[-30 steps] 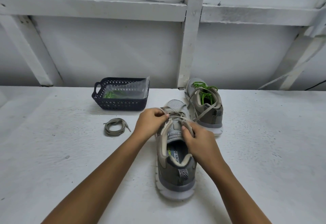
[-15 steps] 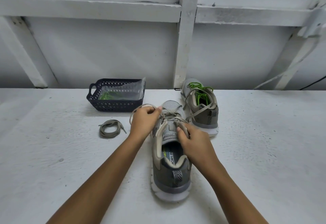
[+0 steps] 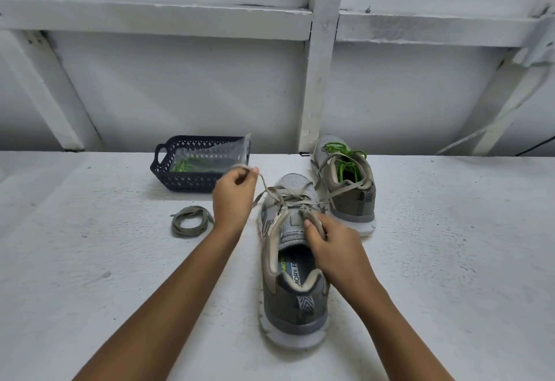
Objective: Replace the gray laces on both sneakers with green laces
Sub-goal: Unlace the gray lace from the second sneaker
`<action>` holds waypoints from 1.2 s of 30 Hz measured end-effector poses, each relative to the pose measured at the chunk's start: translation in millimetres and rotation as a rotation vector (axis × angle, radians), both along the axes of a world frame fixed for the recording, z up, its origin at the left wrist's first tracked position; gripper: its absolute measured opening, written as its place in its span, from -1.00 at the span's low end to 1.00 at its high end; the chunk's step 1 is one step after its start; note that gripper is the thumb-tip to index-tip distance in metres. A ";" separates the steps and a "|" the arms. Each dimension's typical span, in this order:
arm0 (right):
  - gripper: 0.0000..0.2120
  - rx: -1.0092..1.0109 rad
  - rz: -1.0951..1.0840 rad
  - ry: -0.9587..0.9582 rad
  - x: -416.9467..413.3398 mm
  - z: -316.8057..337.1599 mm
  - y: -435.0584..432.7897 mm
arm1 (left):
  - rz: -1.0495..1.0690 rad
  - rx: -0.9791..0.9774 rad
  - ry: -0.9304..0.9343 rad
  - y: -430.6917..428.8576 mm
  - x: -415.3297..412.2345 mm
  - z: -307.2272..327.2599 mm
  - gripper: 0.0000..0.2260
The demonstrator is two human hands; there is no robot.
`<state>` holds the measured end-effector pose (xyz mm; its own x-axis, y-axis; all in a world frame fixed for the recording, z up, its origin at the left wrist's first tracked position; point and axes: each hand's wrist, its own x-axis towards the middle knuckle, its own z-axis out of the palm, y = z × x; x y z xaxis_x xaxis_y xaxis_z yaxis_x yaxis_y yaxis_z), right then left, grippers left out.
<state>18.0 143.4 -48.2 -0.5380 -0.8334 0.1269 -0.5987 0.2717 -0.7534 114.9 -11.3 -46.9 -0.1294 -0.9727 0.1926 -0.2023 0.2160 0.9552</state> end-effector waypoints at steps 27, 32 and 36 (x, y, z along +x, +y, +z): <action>-0.72 0.007 0.000 0.003 1.5 2.2 -1.0 | -0.169 0.034 -0.197 17.4 -8.6 -19.7 -0.92; -0.60 0.000 0.018 -0.071 3.6 13.1 3.0 | -0.010 0.049 -0.111 5.1 0.3 -0.4 -0.84; -0.64 0.070 -0.004 0.040 -11.8 30.4 -10.4 | -0.169 0.193 -0.233 11.2 7.4 6.6 -0.71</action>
<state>6.3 133.0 -17.8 -0.5373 -0.8386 0.0898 -0.6269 0.3259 -0.7077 122.4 -0.1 -40.2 -0.3104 -0.9495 -0.0468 -0.3969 0.0847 0.9140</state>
